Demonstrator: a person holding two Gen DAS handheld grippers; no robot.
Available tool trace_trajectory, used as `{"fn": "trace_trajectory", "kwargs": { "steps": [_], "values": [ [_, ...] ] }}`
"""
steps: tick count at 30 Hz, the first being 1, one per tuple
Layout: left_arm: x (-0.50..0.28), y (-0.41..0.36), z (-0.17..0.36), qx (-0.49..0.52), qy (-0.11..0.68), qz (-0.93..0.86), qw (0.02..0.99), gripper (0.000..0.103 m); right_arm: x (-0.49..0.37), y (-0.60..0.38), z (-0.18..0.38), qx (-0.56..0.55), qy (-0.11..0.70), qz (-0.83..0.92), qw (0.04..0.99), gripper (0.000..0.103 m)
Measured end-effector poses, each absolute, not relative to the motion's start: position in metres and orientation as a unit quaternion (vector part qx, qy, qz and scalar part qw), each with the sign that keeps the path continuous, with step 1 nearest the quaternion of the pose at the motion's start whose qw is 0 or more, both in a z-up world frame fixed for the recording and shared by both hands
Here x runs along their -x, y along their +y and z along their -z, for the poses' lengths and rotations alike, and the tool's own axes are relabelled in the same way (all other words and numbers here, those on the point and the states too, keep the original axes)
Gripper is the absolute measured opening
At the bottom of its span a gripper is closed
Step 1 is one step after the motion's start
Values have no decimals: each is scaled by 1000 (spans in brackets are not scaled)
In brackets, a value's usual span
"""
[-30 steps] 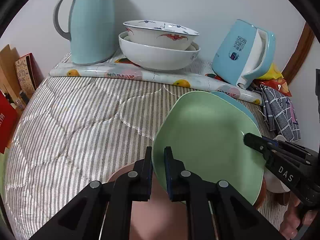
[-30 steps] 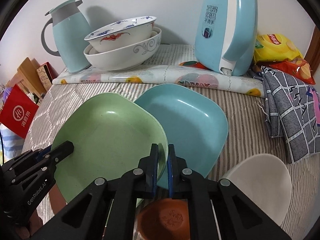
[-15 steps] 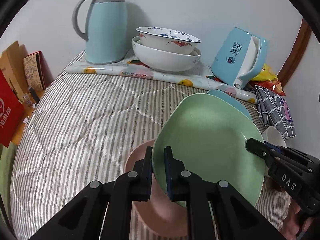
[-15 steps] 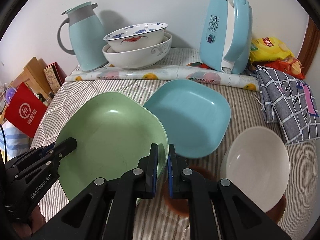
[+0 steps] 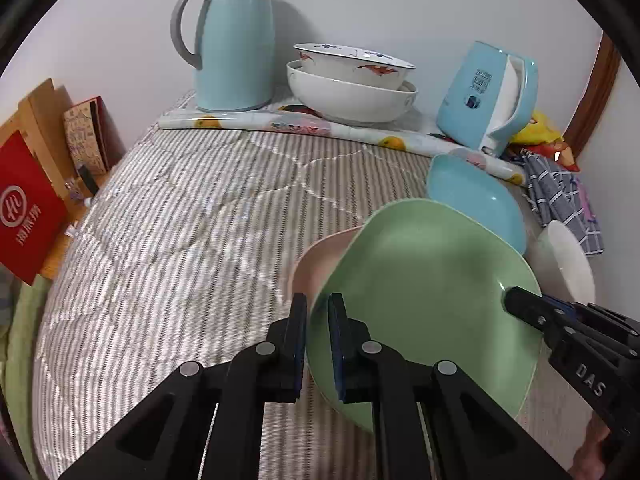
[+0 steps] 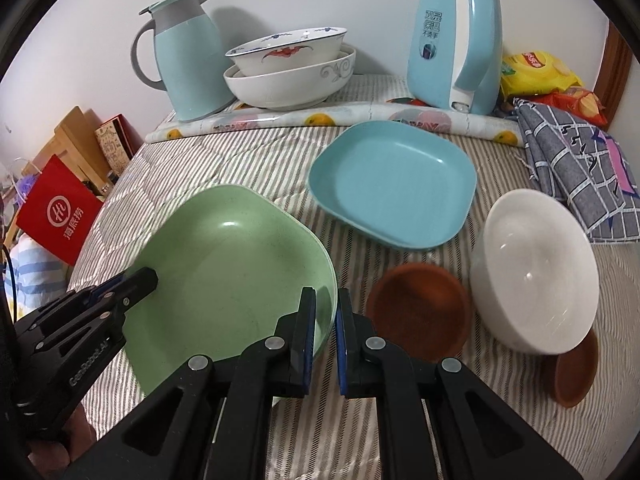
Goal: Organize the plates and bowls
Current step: 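Lift the green plate with the left gripper over the pink plate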
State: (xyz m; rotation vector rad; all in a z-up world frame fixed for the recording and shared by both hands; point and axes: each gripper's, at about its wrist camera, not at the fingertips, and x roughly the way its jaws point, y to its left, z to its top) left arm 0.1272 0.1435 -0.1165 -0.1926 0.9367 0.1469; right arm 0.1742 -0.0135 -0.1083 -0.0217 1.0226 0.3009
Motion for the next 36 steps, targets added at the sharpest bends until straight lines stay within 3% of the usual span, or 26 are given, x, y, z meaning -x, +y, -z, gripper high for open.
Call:
{"fn": "trace_trajectory", "kwargs": {
  "steps": [10, 16, 21, 29, 31, 33, 36],
  "values": [
    [-131, 150, 123, 102, 450, -63, 885, 11, -176, -8, 117, 3, 494, -124, 860, 10],
    [-141, 154, 128, 112, 451, -58, 883, 11, -178, -2, 121, 21, 507, -135, 851, 26],
    [-146, 157, 129, 121, 450, -55, 883, 13, -166, -5, 107, 26, 493, -157, 856, 53],
    [-145, 160, 128, 139, 451, -51, 880, 14, -139, -14, 105, 8, 509, -205, 836, 55],
    [-142, 158, 126, 134, 448, -54, 882, 20, -133, -10, 106, 13, 505, -215, 836, 55],
    [-138, 159, 123, 127, 443, -66, 885, 39, -129, -4, 108, 17, 501, -226, 835, 55],
    [-132, 163, 119, 128, 436, -69, 888, 42, -129, 5, 113, 14, 504, -237, 830, 52]
  ]
}}
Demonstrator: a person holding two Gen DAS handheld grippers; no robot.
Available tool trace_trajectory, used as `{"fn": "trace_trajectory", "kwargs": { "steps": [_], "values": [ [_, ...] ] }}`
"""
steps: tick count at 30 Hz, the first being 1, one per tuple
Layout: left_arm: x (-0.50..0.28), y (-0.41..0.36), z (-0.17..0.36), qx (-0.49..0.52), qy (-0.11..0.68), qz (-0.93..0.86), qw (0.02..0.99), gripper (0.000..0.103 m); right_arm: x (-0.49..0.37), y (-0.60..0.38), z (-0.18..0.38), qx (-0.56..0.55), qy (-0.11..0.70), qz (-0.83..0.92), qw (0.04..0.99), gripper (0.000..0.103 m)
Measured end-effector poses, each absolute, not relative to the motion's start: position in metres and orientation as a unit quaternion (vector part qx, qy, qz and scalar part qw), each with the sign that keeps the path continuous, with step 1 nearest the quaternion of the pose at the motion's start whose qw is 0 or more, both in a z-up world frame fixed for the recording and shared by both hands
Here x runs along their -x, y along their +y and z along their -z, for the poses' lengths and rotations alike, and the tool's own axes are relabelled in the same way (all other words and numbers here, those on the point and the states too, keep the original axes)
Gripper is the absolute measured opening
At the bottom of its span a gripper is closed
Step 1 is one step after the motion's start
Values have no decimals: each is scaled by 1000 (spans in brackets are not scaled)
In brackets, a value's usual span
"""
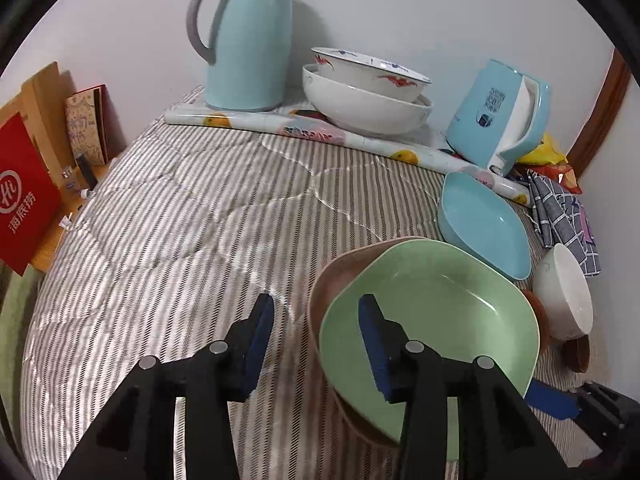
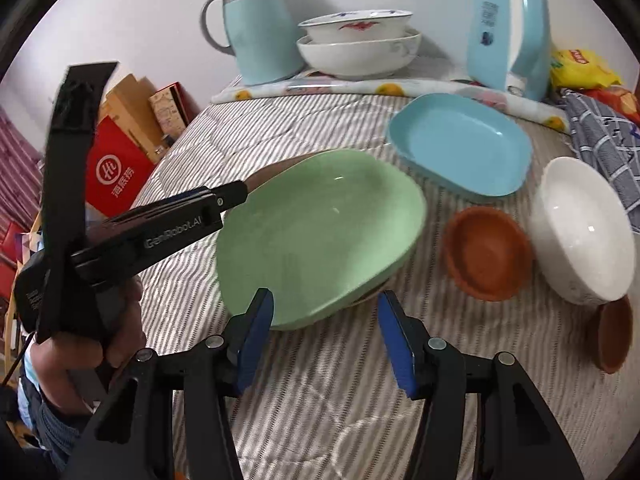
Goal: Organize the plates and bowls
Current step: 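Lift the green plate with the left gripper over the pink plate, then lower the green plate onto the pink plate and open the left gripper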
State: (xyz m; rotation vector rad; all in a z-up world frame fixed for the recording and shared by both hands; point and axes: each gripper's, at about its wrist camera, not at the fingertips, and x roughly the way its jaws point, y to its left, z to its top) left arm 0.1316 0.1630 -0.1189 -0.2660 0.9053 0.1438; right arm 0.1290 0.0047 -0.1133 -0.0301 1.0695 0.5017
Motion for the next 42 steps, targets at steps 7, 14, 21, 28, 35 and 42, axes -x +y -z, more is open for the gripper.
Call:
{"fn": "trace_trajectory", "kwargs": {
  "steps": [7, 14, 21, 28, 35, 42],
  "values": [
    [-126, 170, 117, 122, 441, -80, 886, 47, -137, 21, 125, 17, 514, -234, 825, 52],
    [-123, 162, 112, 118, 441, -77, 886, 49, -127, 18, 121, 40, 517, -247, 819, 52],
    [-120, 141, 101, 105, 433, -68, 893, 52, -121, -13, 109, 26, 502, -224, 835, 52],
    [-120, 122, 93, 98, 428, -61, 896, 52, -122, -42, 95, 23, 471, -185, 862, 52],
    [-128, 106, 83, 89, 422, -54, 900, 52, -128, -67, 74, 48, 433, -139, 889, 52],
    [-138, 96, 75, 76, 419, -54, 903, 52, -146, -89, 57, 37, 409, -110, 905, 52]
  ]
}}
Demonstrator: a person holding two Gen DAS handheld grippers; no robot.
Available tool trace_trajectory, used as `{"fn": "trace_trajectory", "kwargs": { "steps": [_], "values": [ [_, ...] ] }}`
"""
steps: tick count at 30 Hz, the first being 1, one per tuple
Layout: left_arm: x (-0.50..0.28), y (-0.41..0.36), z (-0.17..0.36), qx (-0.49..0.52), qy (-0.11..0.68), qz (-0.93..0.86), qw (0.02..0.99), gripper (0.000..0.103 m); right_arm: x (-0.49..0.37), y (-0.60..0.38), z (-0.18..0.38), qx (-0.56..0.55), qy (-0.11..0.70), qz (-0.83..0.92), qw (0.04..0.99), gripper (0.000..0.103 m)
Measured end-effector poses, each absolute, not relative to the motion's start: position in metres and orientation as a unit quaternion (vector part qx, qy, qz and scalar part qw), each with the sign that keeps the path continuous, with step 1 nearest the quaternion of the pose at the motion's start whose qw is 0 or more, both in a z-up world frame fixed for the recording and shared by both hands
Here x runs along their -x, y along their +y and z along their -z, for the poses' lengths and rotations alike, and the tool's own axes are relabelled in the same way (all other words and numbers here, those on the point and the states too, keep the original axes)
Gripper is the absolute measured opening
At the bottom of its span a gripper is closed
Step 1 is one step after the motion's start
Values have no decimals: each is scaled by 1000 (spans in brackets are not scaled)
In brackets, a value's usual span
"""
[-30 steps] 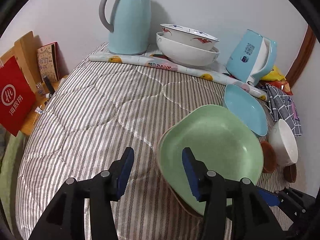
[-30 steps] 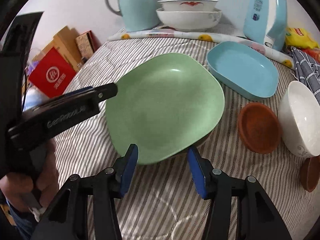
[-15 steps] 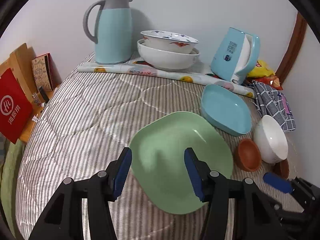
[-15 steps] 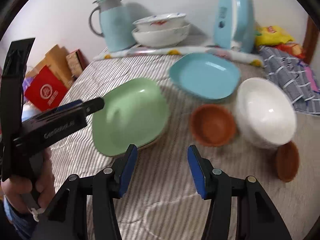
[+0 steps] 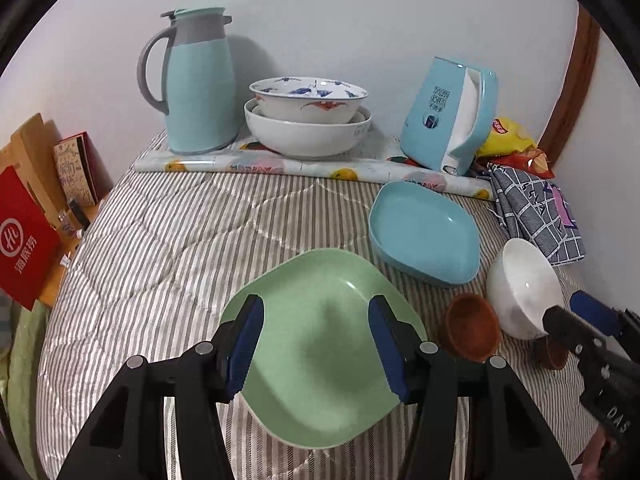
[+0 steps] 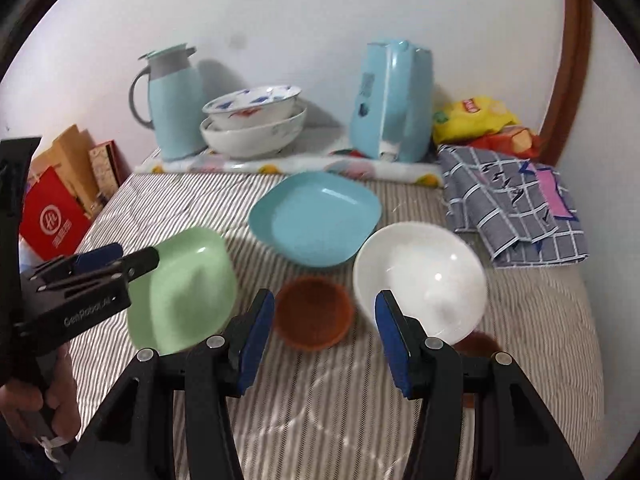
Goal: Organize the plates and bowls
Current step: 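Lower the green plate onto the pink plate and open the left gripper, then move the left gripper to the blue plate rim and close on it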
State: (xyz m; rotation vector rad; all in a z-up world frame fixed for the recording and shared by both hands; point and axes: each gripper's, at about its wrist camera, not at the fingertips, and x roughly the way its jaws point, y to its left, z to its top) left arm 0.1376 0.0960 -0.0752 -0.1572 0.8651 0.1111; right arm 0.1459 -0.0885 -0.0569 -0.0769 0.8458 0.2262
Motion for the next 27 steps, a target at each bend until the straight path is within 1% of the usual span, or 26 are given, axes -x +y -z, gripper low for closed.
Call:
{"fn": "trace_trajectory", "kwargs": {
  "steps": [10, 27],
  "values": [
    [-156, 90, 69, 66, 418, -56, 904, 52, -166, -99, 52, 25, 410, -102, 906, 52],
    [-186, 83, 74, 58, 423, -59, 902, 52, -207, -106, 48, 25, 407, -108, 906, 52]
  ]
}}
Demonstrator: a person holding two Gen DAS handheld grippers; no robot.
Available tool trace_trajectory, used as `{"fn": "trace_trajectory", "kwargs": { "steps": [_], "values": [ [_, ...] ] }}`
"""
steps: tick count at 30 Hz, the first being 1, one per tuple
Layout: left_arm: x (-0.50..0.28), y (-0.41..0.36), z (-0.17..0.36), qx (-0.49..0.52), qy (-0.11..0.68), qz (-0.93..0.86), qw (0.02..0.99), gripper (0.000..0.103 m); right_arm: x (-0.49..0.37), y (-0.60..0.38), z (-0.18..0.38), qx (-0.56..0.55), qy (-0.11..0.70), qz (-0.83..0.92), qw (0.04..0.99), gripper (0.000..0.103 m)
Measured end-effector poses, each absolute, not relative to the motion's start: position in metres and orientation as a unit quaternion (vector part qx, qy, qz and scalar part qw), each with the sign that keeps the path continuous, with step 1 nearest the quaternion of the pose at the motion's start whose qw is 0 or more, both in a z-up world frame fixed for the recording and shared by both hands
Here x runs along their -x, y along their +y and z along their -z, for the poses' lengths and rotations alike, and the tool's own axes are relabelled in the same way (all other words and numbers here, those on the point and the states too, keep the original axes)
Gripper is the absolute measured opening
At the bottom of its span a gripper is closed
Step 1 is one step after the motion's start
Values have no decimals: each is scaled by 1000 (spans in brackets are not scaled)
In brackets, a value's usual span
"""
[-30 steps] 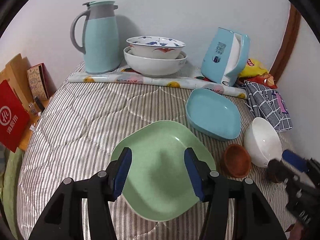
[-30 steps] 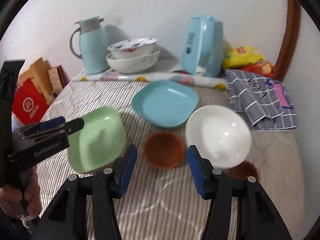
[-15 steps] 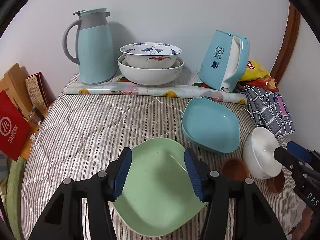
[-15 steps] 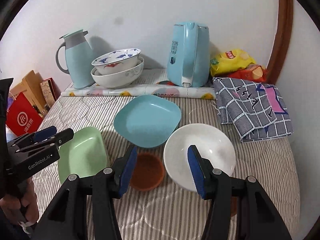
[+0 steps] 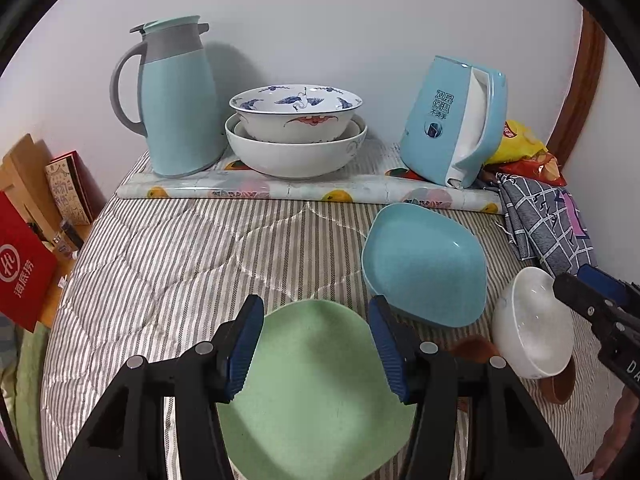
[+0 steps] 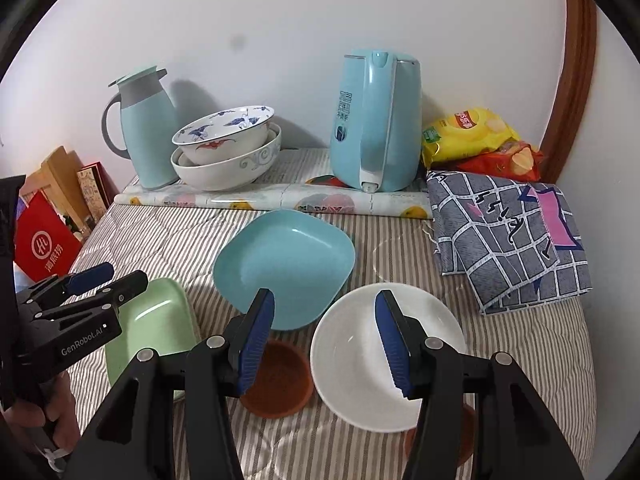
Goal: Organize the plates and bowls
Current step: 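Move the left gripper to the blue plate rim and close on it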
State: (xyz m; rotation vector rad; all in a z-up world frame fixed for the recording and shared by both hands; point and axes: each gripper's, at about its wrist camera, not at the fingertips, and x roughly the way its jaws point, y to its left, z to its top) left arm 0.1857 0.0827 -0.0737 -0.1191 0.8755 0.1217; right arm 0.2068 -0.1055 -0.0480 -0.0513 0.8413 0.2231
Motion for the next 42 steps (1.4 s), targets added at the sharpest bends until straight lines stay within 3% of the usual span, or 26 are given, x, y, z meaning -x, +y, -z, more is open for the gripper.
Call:
{"fn": "trace_trajectory", "kwargs": {
  "steps": [17, 42],
  "values": [
    [-232, 76, 97, 59, 449, -61, 889, 52, -269, -115, 69, 1, 441, -110, 891, 50],
    [-280, 60, 140, 71, 490, -20, 869, 52, -331, -104, 132, 7, 513, -106, 852, 22]
  ]
}}
